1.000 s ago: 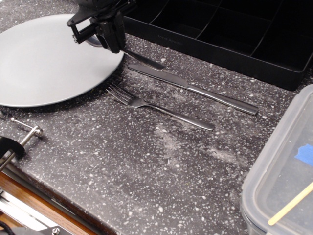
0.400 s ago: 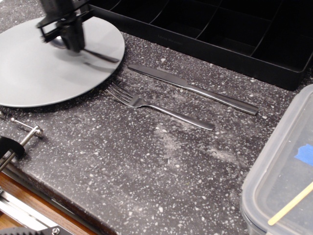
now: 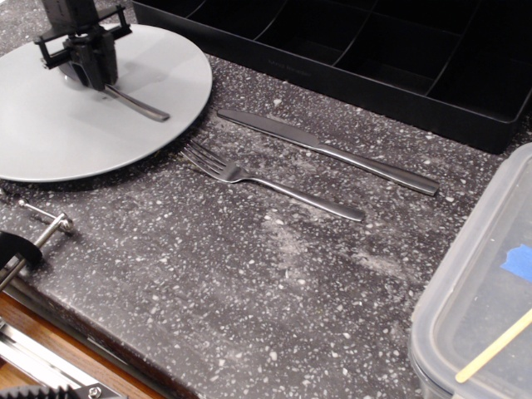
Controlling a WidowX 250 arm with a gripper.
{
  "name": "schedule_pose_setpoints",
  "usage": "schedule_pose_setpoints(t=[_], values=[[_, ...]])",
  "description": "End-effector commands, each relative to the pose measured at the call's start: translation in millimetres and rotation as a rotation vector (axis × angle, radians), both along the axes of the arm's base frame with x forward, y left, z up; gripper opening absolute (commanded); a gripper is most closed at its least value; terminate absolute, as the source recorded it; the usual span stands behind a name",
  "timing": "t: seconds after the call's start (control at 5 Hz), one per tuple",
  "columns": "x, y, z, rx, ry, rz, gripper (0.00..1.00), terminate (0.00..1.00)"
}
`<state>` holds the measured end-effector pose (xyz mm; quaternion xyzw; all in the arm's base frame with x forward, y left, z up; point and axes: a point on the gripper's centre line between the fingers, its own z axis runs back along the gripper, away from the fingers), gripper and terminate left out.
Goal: Put spoon on plate
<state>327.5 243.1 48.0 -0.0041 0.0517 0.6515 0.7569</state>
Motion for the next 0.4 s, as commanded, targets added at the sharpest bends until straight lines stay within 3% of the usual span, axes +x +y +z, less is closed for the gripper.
schedule_pose_setpoints(t=[0.0,0.2], values=[[2.0,2.6,22.4,0.036,-0.050,-0.014,1.00,0.00],[2.0,2.6,22.4,0.036,-0.050,-0.014,1.00,1.00]])
